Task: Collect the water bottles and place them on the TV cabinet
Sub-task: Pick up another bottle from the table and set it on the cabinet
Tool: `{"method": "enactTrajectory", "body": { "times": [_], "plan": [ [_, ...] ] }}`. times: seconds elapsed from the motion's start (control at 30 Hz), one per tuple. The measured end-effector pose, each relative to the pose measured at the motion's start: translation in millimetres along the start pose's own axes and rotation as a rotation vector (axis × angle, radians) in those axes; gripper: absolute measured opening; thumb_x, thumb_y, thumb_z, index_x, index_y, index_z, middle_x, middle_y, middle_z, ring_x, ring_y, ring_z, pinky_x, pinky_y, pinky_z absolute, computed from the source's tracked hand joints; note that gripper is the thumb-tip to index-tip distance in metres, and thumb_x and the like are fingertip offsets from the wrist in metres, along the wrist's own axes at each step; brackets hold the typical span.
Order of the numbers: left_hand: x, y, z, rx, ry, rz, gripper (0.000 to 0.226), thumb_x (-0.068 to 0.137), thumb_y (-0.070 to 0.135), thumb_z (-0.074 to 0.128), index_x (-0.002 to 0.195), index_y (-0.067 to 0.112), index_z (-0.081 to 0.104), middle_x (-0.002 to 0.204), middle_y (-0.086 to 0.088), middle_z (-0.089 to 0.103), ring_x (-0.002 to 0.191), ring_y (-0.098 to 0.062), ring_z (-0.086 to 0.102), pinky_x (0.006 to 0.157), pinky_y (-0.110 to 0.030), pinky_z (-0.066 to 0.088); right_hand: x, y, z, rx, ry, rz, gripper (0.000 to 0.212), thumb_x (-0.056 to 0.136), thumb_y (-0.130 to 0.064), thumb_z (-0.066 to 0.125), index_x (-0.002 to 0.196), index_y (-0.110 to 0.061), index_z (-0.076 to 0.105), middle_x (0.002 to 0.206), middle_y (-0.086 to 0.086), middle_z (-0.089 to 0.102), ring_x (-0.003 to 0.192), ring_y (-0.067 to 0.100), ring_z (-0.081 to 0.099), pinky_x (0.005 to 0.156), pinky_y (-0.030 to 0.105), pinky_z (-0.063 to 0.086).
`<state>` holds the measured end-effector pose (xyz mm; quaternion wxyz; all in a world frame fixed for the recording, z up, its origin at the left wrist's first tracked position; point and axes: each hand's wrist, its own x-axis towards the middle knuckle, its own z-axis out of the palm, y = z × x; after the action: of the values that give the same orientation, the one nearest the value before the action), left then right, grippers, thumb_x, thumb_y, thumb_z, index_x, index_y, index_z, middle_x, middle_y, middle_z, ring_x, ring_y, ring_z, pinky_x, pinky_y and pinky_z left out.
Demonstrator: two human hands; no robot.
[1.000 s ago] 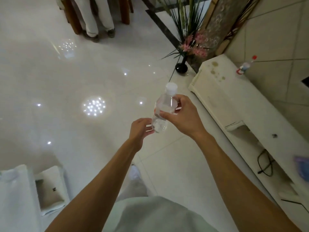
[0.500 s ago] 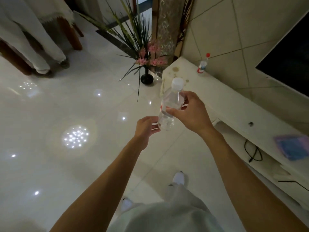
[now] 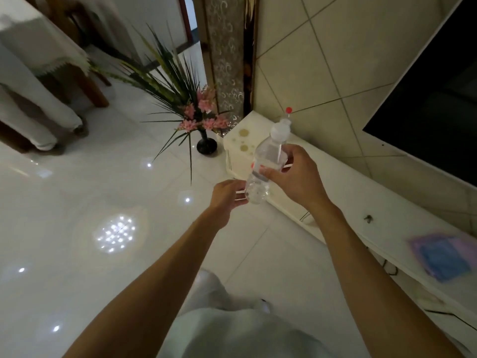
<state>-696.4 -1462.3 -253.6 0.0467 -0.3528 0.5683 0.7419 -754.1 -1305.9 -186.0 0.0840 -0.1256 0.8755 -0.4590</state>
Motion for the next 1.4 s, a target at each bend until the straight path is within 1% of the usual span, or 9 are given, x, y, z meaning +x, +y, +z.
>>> {"method": "enactTrajectory", "body": {
  "times": [0.3,0.37,0.47,0.63,0.8,0.9,1.0,1.3,1.4],
  "plan": [
    [113.6,40.6,32.9,0.062,-0.062,-0.082,0.014,0.093,0.001,0.052,0.091,0.002,0.065,0.087,-0.015,0.067,0.079,-0.028,0.066,0.085,-0.042,0.057,103.0,19.8,4.8,-0.006,0.04,0.108,0.069,0.073,-0.043,0.08,0.127,-0.015,0.049,0.125,0.002,0.057,0.108,0.018,0.058,0.094,0.036,0.051],
    [146.2,54.0,40.5,0.093,-0.091,-0.099,0.013,0.093,0.001,0.052,0.094,0.001,0.065,0.087,-0.015,0.066,0.078,-0.027,0.066,0.081,-0.039,0.057,129.6,21.8,8.7,-0.016,0.075,0.145,0.066,0.073,-0.043,0.08,0.126,-0.017,0.05,0.122,-0.001,0.057,0.106,0.015,0.057,0.092,0.033,0.052],
    [189.4,75.2,51.6,0.146,-0.15,-0.121,0.013,0.093,0.003,0.052,0.089,0.006,0.064,0.083,-0.012,0.065,0.075,-0.025,0.064,0.073,-0.034,0.057,168.0,24.3,12.7,-0.024,0.123,0.211,0.064,0.071,-0.044,0.081,0.122,-0.019,0.052,0.118,-0.004,0.057,0.103,0.012,0.057,0.086,0.027,0.05],
    [255.8,108.2,61.0,0.195,-0.242,-0.181,0.009,0.09,0.006,0.056,0.095,0.004,0.064,0.084,-0.012,0.065,0.076,-0.027,0.063,0.077,-0.037,0.056,224.8,24.4,12.9,-0.026,0.158,0.341,0.063,0.072,-0.039,0.081,0.123,-0.016,0.052,0.119,-0.002,0.058,0.103,0.013,0.056,0.081,0.024,0.044],
    [304.4,131.4,66.3,0.226,-0.245,-0.243,0.011,0.091,0.007,0.057,0.098,0.004,0.066,0.084,-0.01,0.064,0.074,-0.026,0.064,0.081,-0.04,0.057,264.0,26.3,25.2,0.012,0.188,0.39,0.063,0.074,-0.035,0.081,0.126,-0.016,0.05,0.124,-0.001,0.057,0.105,0.014,0.056,0.082,0.023,0.044],
    [330.0,142.2,70.1,0.241,-0.244,-0.274,0.019,0.092,0.01,0.057,0.107,0.001,0.065,0.092,-0.013,0.063,0.077,-0.027,0.064,0.076,-0.037,0.057,286.8,33.0,29.3,0.003,0.179,0.41,0.068,0.074,-0.035,0.081,0.131,-0.017,0.047,0.128,0.0,0.055,0.105,0.011,0.053,0.08,0.02,0.039],
    [352.5,147.7,76.7,0.271,-0.234,-0.3,0.027,0.092,0.011,0.057,0.115,-0.001,0.064,0.097,-0.015,0.064,0.077,-0.027,0.064,0.07,-0.035,0.056,304.3,45.1,34.0,-0.002,0.176,0.427,0.07,0.073,-0.037,0.082,0.13,-0.018,0.048,0.126,0.0,0.055,0.106,0.012,0.055,0.08,0.02,0.041],
    [426.5,165.8,115.4,0.357,-0.194,-0.352,0.023,0.095,0.015,0.054,0.111,0.002,0.066,0.1,-0.012,0.068,0.085,-0.028,0.067,0.079,-0.039,0.059,378.2,83.1,30.9,0.05,0.17,0.457,0.075,0.072,-0.039,0.082,0.133,-0.019,0.045,0.13,0.0,0.055,0.111,0.014,0.057,0.092,0.029,0.05],
    [452.2,168.5,133.3,0.348,-0.18,-0.371,0.022,0.096,0.014,0.053,0.11,0.001,0.065,0.103,-0.016,0.068,0.09,-0.031,0.068,0.078,-0.039,0.059,403.7,96.9,24.7,0.043,0.174,0.464,0.076,0.072,-0.039,0.082,0.135,-0.02,0.043,0.131,0.0,0.054,0.113,0.014,0.056,0.092,0.028,0.049]
  ]
}}
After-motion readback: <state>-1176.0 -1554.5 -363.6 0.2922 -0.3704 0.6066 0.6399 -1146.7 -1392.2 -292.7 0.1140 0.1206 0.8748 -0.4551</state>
